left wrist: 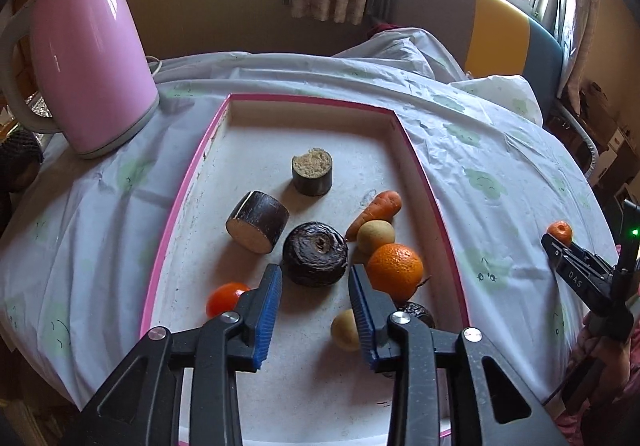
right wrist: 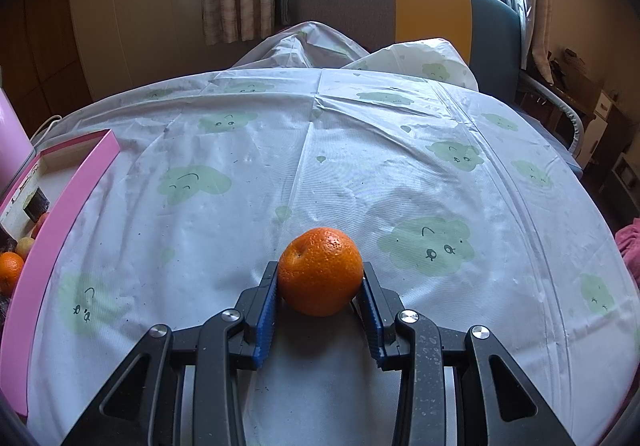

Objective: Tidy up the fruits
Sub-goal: 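Lower the tan fruit into the tray and open the left gripper, then carry the mandarin into the tray and open the right gripper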

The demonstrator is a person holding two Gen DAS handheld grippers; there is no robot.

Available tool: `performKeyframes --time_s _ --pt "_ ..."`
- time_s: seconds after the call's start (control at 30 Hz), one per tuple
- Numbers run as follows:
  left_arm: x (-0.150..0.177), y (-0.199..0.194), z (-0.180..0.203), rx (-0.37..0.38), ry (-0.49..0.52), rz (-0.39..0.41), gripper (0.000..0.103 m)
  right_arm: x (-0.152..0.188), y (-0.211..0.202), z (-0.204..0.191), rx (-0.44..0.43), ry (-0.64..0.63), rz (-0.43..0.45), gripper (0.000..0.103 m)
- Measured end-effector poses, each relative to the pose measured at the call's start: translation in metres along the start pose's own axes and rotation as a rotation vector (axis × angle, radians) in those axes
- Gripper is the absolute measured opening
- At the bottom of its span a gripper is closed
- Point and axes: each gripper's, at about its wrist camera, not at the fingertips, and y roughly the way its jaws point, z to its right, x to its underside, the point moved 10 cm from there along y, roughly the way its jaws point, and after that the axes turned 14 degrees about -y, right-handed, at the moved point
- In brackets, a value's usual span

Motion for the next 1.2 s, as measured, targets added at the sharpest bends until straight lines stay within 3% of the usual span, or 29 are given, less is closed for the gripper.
performKeyframes --time_s 0.2,0.47,0.57,0.9,1.07,1.2 --pt "-0.010 -0.016 -0.003 -0.008 -0.001 0.051 0.045 0.000 0.000 0.000 0.003 -0.003 -0.001 0.038" --pt "-0.020 -0.035 -0.015 -0.019 -0.015 0.108 0.045 -0.003 -0.001 0.000 0.021 -0.017 -0.029 0.038" --pt "-0.022 -0.039 -0.021 -0.023 -0.029 0.119 0.045 -0.015 -0.008 -0.011 -0.032 0.000 -0.013 0.037" --pt "-0.025 -0.044 -0.038 -0.040 -0.064 0.134 0.045 -0.088 -0.056 -0.146 -0.303 -0.213 0.135 0.037" --pt "-0.029 -0.047 -0.051 -0.055 -0.087 0.149 0.045 -0.106 -0.057 -0.209 -0.402 -0.310 0.127 0.037" --pt "-0.031 -0.048 -0.060 -0.070 -0.106 0.154 0.045 -0.108 -0.040 -0.241 -0.429 -0.362 0.080 0.038"
